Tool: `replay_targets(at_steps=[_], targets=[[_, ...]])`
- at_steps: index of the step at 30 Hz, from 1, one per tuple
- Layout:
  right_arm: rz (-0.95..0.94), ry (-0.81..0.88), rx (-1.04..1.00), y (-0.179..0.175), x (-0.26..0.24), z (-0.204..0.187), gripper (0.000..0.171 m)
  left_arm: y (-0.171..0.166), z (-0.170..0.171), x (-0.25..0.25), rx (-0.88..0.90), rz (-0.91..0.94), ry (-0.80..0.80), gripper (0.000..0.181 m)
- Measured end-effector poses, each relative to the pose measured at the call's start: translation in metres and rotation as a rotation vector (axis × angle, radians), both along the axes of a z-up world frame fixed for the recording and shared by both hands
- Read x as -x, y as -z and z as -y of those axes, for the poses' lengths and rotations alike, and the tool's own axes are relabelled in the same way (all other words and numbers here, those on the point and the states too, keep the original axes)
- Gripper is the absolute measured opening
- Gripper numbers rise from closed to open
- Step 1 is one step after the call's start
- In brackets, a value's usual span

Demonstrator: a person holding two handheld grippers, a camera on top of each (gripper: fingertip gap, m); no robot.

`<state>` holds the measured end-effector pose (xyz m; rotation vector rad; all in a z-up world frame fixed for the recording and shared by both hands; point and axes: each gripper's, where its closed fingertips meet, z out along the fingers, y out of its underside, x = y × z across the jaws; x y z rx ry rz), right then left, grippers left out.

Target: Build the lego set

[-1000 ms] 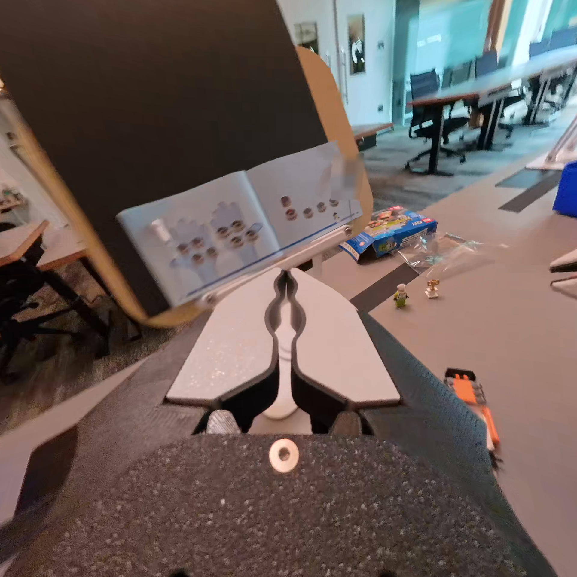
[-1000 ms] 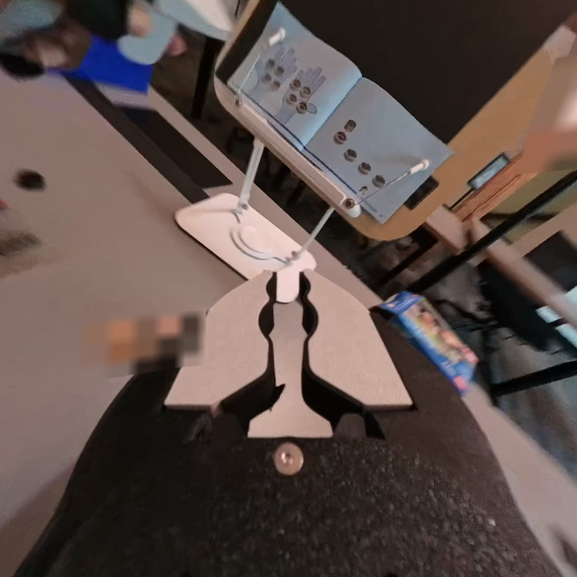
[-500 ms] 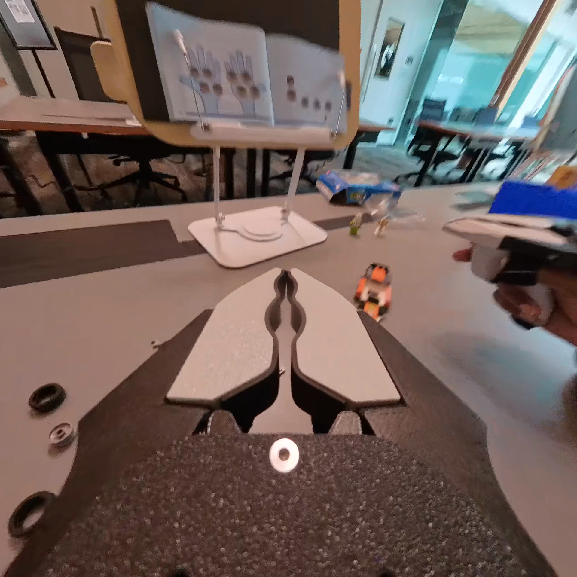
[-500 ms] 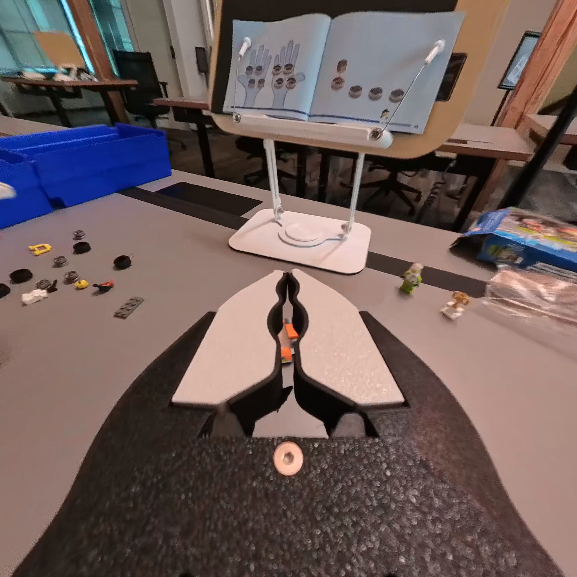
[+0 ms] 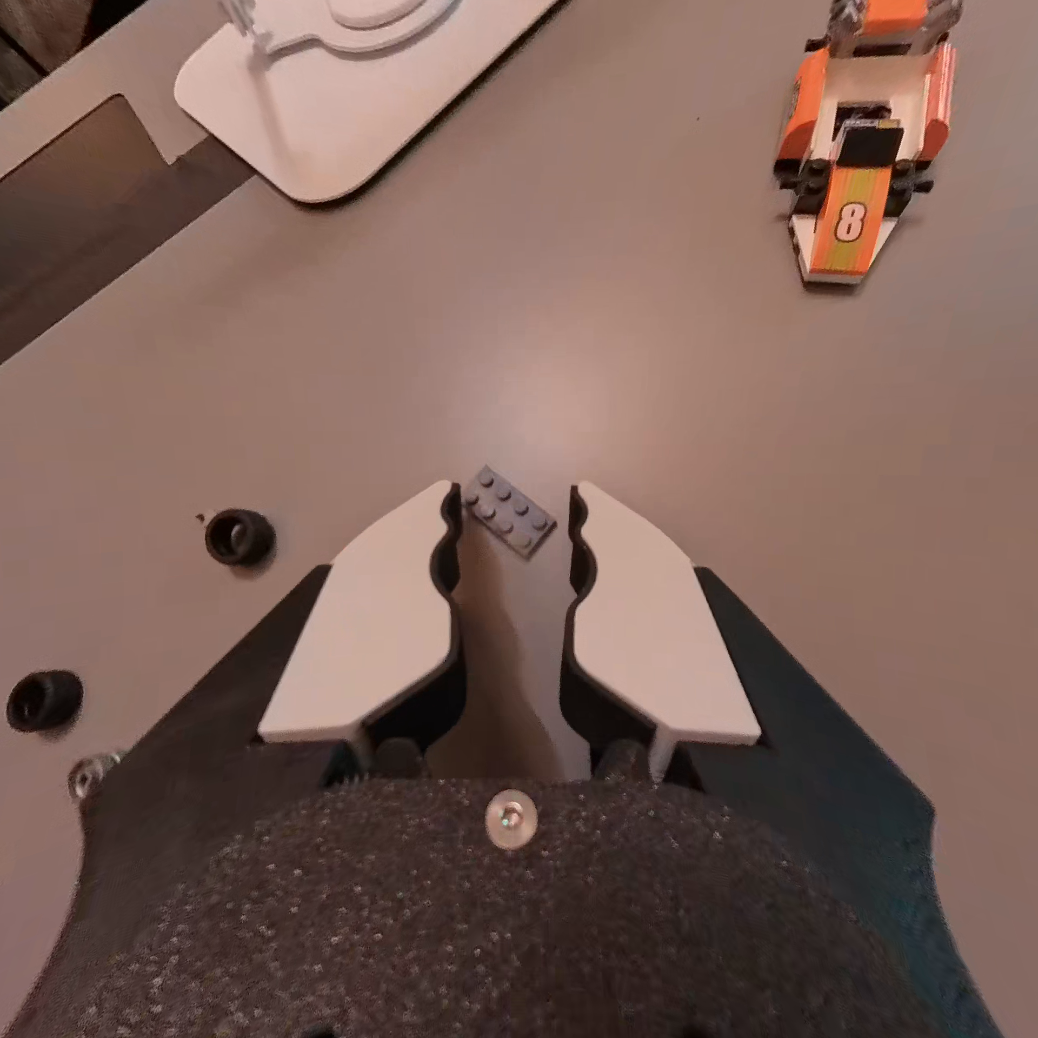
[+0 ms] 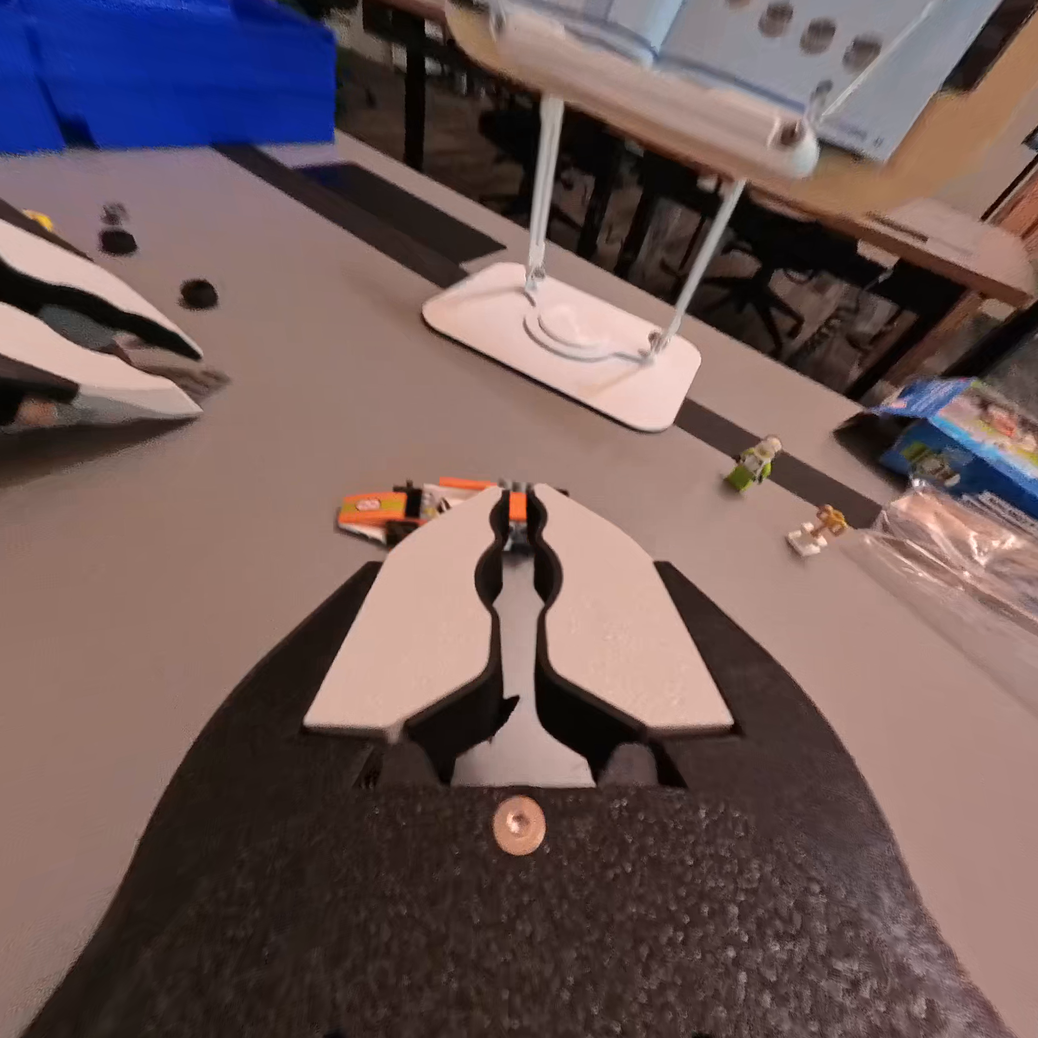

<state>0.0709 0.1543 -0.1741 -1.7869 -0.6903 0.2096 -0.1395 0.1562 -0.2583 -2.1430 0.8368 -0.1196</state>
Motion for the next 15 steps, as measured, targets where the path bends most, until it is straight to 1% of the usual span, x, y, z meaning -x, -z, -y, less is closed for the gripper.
replay_targets(at_steps=[3, 4, 5, 7, 9, 11, 13, 15], targets=[[0.011, 0.019, 0.034, 0.009, -0.007, -0.005, 0.013, 0.001, -0.004, 0.003, -0.008, -0.065, 0.015, 0.016], [0.008, 0.02, 0.04, 0.01, -0.007, -0.005, 0.013, 0.001, -0.003, 0.004, -0.015, -0.072, 0.016, 0.014], [0.008, 0.016, 0.043, 0.011, -0.006, -0.005, 0.013, 0.001, -0.002, 0.006, -0.017, -0.068, 0.015, 0.014], [0.017, 0.011, 0.039, 0.012, -0.003, -0.004, 0.013, -0.001, 0.0, 0.013, -0.033, -0.074, 0.005, 0.022], [0.034, 0.008, 0.035, 0.014, 0.0, -0.003, 0.012, -0.013, 0.002, 0.012, -0.098, -0.057, 0.01, 0.023], [0.048, 0.011, 0.034, 0.017, 0.001, -0.003, 0.012, -0.027, 0.009, -0.005, -0.128, 0.025, 0.054, 0.023], [0.043, 0.016, 0.039, 0.021, 0.001, -0.004, 0.012, -0.032, 0.021, -0.035, -0.096, 0.106, 0.157, 0.029], [0.01, 0.009, 0.073, 0.028, 0.002, -0.005, 0.012, -0.027, 0.024, -0.061, -0.05, 0.094, 0.256, 0.038]])
